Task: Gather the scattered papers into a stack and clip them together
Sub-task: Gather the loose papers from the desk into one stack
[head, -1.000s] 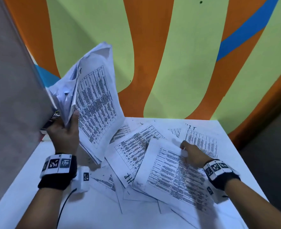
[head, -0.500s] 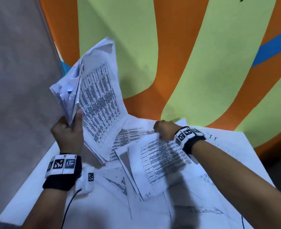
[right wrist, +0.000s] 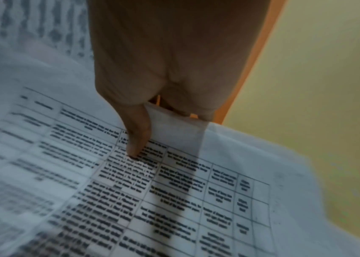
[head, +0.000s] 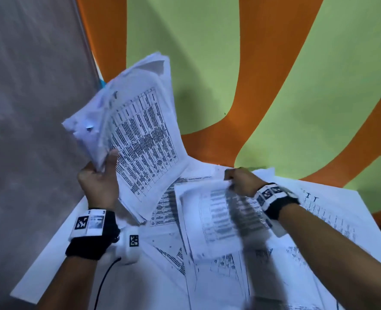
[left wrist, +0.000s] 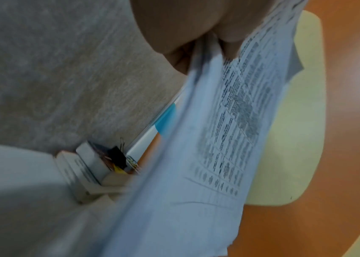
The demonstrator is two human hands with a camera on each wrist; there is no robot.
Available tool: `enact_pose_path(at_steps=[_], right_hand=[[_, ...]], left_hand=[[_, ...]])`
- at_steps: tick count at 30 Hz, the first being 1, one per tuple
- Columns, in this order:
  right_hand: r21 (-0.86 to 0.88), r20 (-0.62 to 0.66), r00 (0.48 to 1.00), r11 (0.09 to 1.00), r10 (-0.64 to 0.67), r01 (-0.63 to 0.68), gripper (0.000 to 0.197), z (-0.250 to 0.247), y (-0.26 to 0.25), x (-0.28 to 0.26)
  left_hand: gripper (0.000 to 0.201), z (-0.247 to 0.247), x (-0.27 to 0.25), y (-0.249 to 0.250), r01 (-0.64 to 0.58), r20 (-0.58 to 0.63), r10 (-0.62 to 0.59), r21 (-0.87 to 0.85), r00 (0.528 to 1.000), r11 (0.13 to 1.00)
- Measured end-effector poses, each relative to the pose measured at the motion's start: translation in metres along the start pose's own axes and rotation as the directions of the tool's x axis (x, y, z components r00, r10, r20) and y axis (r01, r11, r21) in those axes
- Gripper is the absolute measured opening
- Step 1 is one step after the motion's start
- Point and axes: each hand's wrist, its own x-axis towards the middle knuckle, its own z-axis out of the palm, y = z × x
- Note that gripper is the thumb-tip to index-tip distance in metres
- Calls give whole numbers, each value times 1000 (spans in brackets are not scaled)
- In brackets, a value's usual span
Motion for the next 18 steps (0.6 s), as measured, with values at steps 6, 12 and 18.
enact_pose_path(at_steps=[6,12,18], right_hand=[[232,-294,935,964,200,-133,26,-94,57,-48],[555,-411,837,827,361,-84,12,-121,78,-82],[825,-326,892,554,312,108,35,-120,34,-98]], left_hand=[[57,-6,40,-12,355,124,-342,-111,932,928],[67,32,31,7,734,618,-546,-75,565,675],[40,74,-18,4,661,767,-357,-115,534,741]])
